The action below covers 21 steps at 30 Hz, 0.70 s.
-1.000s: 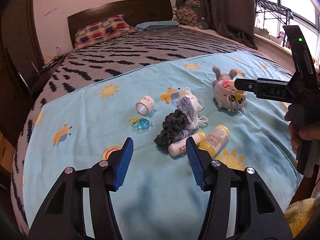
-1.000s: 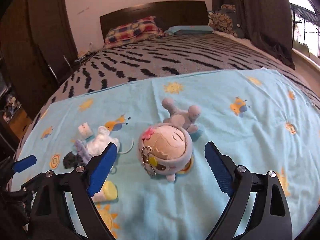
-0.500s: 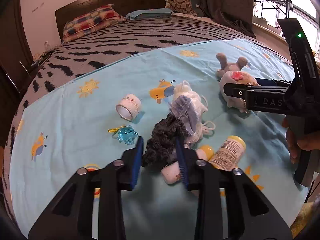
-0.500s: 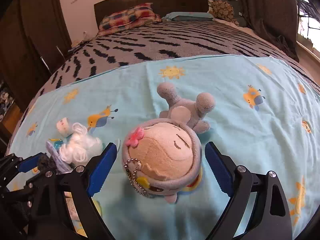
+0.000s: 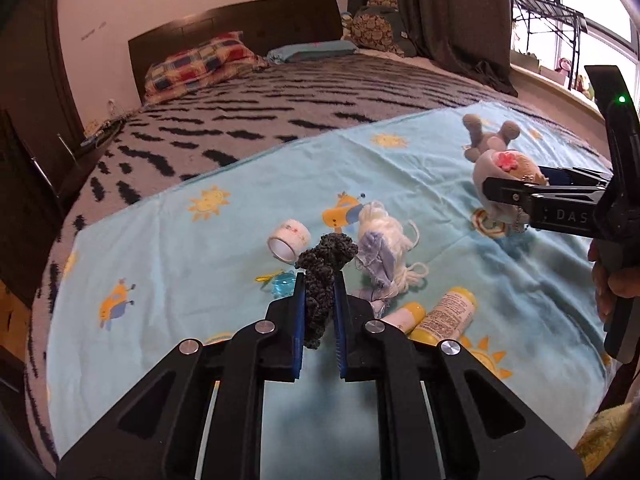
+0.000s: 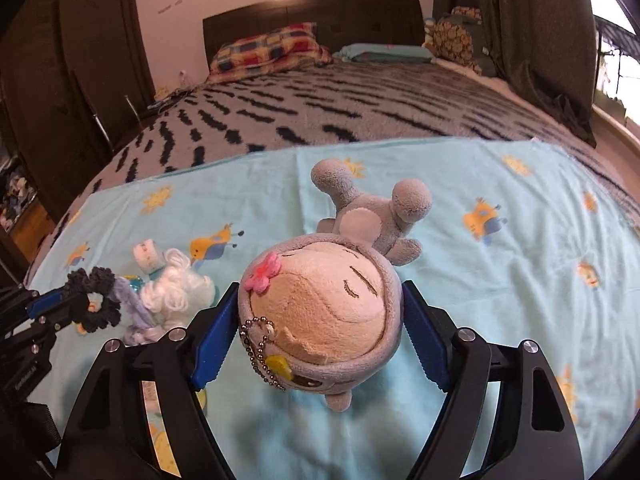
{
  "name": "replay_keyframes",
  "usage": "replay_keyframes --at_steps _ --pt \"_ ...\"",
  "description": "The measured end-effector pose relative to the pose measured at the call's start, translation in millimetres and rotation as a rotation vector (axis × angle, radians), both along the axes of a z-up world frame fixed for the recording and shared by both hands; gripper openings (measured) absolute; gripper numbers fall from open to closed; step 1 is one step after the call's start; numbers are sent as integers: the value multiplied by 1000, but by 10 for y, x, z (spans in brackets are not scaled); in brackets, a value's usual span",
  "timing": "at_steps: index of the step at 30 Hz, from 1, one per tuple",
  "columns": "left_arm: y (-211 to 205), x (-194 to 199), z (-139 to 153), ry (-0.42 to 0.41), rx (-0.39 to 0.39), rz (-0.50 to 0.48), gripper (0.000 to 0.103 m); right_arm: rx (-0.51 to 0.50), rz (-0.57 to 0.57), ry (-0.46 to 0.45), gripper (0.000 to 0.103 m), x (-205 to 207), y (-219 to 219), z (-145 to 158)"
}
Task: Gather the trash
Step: 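Grasp the grey plush toy with the right tool while the left tool grasps the black hair tie, then lower the plush toy and hair tie into the bin and open both tools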
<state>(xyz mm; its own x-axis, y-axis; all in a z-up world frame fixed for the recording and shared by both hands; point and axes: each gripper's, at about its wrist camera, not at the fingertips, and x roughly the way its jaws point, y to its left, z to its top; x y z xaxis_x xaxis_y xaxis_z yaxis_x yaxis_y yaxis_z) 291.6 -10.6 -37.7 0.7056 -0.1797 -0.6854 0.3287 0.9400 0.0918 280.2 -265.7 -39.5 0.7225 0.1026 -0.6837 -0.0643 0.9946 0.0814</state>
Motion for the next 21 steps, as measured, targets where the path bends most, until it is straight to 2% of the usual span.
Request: replay_keyframes --at_steps 7,12,17,21 --pt "132 -498 350 -74 12 25 11 -59 7 -63 79 -519 -93 386" --pt "260 -988 526 -128 6 42 11 -115 19 -133 79 -1076 -113 660" --pt "345 -1551 526 -143 7 33 11 -134 33 -182 79 -1674 -127 850" --pt "399 -1998 479 -140 -9 32 11 -126 40 -201 79 -2113 -105 875"
